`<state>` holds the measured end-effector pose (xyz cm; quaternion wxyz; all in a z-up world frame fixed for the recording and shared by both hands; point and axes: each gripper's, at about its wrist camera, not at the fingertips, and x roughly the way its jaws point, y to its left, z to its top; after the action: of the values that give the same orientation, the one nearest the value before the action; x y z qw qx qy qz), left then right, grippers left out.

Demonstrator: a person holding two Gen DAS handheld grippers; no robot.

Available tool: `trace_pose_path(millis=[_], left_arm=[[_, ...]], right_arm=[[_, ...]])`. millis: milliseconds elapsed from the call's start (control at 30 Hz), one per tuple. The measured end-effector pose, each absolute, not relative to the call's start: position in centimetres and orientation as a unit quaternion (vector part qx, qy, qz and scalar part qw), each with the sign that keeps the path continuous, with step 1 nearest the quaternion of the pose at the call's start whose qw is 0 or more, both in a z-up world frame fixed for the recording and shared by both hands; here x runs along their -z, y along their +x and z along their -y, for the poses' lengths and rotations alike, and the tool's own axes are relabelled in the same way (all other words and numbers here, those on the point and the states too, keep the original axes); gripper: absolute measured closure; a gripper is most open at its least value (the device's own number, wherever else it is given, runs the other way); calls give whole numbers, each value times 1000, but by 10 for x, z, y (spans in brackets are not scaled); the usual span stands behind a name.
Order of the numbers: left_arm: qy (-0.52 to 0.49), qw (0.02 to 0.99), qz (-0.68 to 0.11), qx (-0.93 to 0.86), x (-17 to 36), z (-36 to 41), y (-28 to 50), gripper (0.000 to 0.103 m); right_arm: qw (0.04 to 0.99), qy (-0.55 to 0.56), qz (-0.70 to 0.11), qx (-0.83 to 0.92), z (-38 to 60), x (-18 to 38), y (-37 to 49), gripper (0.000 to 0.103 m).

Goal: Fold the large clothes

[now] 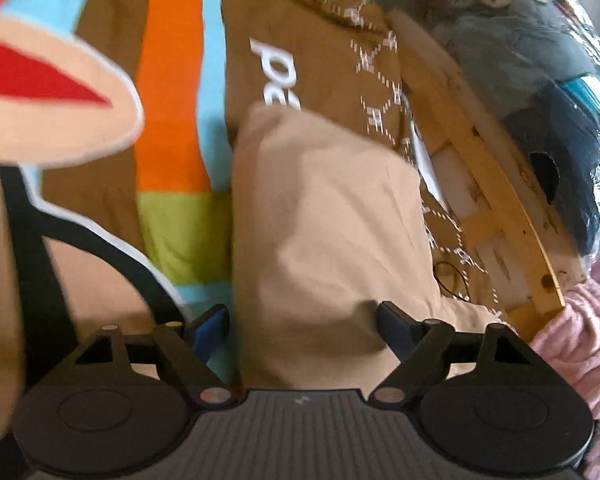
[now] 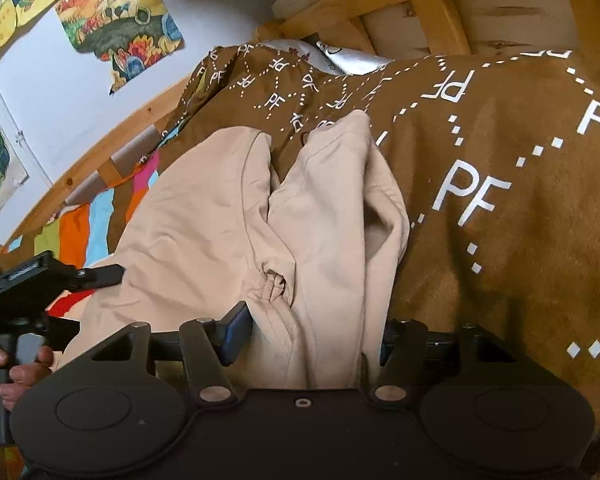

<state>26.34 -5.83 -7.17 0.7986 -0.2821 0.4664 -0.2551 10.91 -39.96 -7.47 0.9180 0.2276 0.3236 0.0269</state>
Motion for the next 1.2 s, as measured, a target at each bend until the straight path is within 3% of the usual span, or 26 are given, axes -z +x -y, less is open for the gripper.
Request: trace_pose_path(millis=[133,267,467,700,867,1000,1100,1200], left_arm=[[-271,787,-485,269,75,75,270,15],[-221,808,-484,251,55,89,261,30],[-142,861,-416,258,22,101,230,44],[-121,889,-350,269,-17,76,221,51],[-98,919,-305,231,-46,32,247,51],[-84,933,-304,172,-48,-6,274,49],[-69,930,-341,117,-22,-28,298,48],[-86,917,-381,81,19,-47,309,41]], right_arm=[[922,218,-318,-27,396,77,109,46],[927,208,-310,-34,392,73,106,66],[943,172,-278,-52,376,53,94,84],[967,107,-209,-96,327,12,104,85],[969,99,-182,-134,280,2,161,85],[960,104,-201,-166,233,16,217,85],[943,88,-268,-175,201,48,258,83],[939,63,-294,-168,192,72,269,66]])
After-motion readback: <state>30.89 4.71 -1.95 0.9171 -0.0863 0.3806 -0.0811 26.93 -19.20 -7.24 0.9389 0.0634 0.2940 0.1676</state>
